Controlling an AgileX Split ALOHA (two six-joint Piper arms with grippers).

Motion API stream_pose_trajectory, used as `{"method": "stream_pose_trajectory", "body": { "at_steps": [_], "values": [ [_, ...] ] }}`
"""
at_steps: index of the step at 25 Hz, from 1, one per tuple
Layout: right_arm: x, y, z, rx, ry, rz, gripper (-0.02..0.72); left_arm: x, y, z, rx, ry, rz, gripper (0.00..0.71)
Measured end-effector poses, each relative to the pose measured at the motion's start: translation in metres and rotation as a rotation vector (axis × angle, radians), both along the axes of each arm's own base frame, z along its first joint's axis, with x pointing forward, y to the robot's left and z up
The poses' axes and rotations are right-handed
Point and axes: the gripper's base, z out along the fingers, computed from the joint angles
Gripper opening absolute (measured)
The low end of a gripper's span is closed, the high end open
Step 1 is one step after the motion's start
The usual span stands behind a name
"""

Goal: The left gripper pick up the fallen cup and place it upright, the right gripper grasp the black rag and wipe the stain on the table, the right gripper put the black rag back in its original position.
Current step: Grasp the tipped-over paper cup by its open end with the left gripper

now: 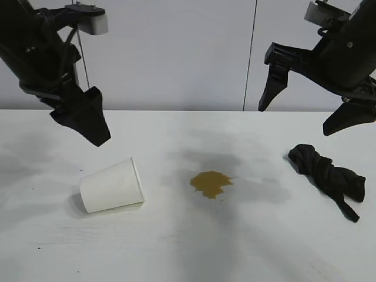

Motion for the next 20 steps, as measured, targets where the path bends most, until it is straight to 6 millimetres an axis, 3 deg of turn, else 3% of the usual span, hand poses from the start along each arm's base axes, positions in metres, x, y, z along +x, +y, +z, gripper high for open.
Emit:
{"method": "stream_pose_trajectory", "body": {
  "at_steps": [3, 7, 20],
  "values": [
    [0.0, 0.0, 0.0, 0.0, 0.0, 0.0, 0.694, -0.003, -0.019, -0.008, 0.014, -0.015, -0.058, 0.694],
    [0.0, 0.0, 0.0, -0.001, 0.004, 0.001, 0.694, -0.007, -0.037, -0.038, 0.073, 0.041, -0.123, 0.694],
    [-0.001, 0.0, -0.001, -0.002, 0.016, 0.003, 0.694, 0.004, -0.045, -0.091, 0.135, 0.08, -0.143, 0.694]
  ]
}}
